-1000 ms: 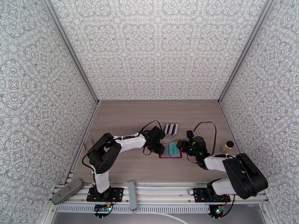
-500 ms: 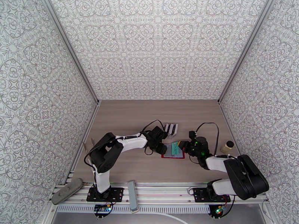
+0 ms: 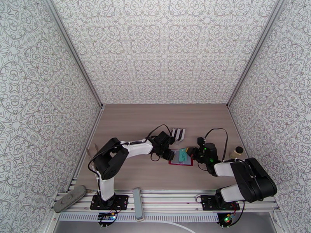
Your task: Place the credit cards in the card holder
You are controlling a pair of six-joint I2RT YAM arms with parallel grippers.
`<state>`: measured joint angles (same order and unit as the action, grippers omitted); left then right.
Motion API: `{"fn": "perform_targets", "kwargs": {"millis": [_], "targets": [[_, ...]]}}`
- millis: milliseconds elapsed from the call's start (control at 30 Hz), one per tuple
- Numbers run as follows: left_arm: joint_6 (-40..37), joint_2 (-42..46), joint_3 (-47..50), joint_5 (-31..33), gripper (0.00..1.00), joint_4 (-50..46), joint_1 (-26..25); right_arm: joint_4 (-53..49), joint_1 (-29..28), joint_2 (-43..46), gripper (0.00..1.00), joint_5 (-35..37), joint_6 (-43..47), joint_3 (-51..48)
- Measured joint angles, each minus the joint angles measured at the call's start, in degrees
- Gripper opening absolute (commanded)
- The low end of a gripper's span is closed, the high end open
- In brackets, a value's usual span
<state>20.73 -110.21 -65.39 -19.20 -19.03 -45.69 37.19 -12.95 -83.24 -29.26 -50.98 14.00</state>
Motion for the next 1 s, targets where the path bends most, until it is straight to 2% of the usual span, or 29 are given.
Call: {"fn": "perform_targets", "kwargs": {"millis": [267,567,1000], "targets": [[0.02,-0.09,0.24,-0.31,0.38,0.61,0.11,0.13,0.33,0.15,0.0,-0.44,0.0,-0.02],[0.26,-0.15,0.31,-0.5,0.38,1.03,0.11,5.11,0.33,-4.15,0.0,-2.05,-0.85,-0.96],[2.86,0.13,1.95,-1.77,0.38,3.69,0.83,6.56,0.33,-4.2,0.0,-2.49,-1.75,-2.03]]}}
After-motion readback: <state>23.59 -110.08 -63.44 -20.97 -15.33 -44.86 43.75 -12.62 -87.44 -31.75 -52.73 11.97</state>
